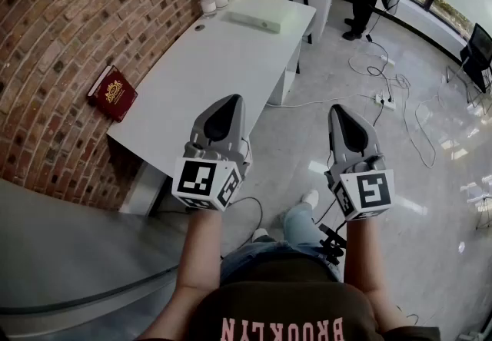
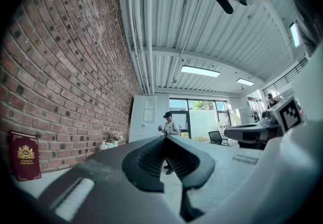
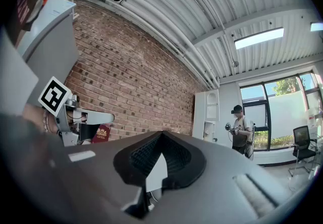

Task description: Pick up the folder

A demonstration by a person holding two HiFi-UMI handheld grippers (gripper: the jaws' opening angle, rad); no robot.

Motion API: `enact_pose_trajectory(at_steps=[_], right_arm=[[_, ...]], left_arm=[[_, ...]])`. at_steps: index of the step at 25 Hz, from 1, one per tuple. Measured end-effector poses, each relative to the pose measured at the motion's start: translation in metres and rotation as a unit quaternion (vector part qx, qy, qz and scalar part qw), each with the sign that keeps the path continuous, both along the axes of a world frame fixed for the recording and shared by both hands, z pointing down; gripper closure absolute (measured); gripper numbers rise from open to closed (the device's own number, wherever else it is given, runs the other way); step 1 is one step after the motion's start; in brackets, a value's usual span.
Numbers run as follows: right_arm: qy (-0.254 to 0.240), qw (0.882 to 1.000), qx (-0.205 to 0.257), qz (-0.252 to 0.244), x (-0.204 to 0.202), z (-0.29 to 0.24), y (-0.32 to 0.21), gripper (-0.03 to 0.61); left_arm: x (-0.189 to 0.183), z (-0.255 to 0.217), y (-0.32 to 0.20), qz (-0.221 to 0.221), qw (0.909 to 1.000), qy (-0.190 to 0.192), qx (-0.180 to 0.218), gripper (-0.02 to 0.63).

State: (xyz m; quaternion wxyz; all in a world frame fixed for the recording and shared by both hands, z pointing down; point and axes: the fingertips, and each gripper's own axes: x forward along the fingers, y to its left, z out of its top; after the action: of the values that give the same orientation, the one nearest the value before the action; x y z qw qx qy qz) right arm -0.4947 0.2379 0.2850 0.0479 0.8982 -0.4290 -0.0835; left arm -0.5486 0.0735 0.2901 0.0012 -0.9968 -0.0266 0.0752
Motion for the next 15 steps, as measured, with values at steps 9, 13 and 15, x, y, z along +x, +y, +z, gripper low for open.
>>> enact_pose_trajectory(at_steps=[9, 13, 15], right_arm=[[-0.005, 1.000, 0.009, 0.002, 0.052, 0.006, 0.008, 0.580], [-0.003, 1.000, 0.026, -0.014, 0.093, 0.000, 0.009, 0.578], [-0.005, 1.000, 0.019, -0.022, 0.119, 0.001, 0.010, 0.578]], left_arm=[[0.055, 0.003, 0.009, 0.011, 0.9999, -0.003, -0.001, 0.617], [0.099, 0.002, 0.013, 0.004, 1.0000, -0.006, -0.003, 0.617], [0.124, 0.003, 0.017, -0.002, 1.0000, -0.008, -0.005, 0.617]])
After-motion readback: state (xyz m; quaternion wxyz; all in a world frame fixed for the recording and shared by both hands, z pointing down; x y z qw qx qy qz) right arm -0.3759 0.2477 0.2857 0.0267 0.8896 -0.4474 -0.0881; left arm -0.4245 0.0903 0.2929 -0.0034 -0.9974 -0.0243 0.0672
